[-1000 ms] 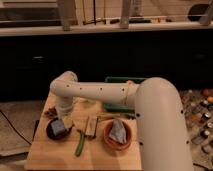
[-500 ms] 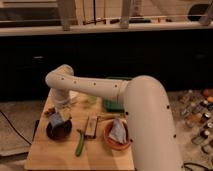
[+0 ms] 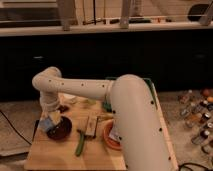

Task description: Wipe purple bowl with sponge

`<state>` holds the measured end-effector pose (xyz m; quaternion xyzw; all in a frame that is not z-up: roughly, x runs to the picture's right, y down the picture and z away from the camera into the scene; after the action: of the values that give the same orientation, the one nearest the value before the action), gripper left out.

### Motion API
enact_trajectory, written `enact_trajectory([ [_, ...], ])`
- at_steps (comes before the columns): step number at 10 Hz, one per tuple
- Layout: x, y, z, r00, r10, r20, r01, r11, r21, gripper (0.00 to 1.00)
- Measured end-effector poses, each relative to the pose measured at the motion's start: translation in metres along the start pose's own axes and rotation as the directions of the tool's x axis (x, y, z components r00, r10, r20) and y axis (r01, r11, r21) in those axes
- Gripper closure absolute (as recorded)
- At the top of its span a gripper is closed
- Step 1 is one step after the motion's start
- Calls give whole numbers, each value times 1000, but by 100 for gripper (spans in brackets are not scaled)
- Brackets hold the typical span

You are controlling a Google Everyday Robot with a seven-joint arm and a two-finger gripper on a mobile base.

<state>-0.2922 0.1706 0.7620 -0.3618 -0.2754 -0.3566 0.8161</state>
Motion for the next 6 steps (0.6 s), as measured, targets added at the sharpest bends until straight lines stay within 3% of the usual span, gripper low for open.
enact_trajectory([
  [3, -15, 19, 12, 1000, -9, 28, 9, 1000, -25, 96],
  [6, -3, 54, 17, 998, 54, 45, -52, 998, -40, 96],
])
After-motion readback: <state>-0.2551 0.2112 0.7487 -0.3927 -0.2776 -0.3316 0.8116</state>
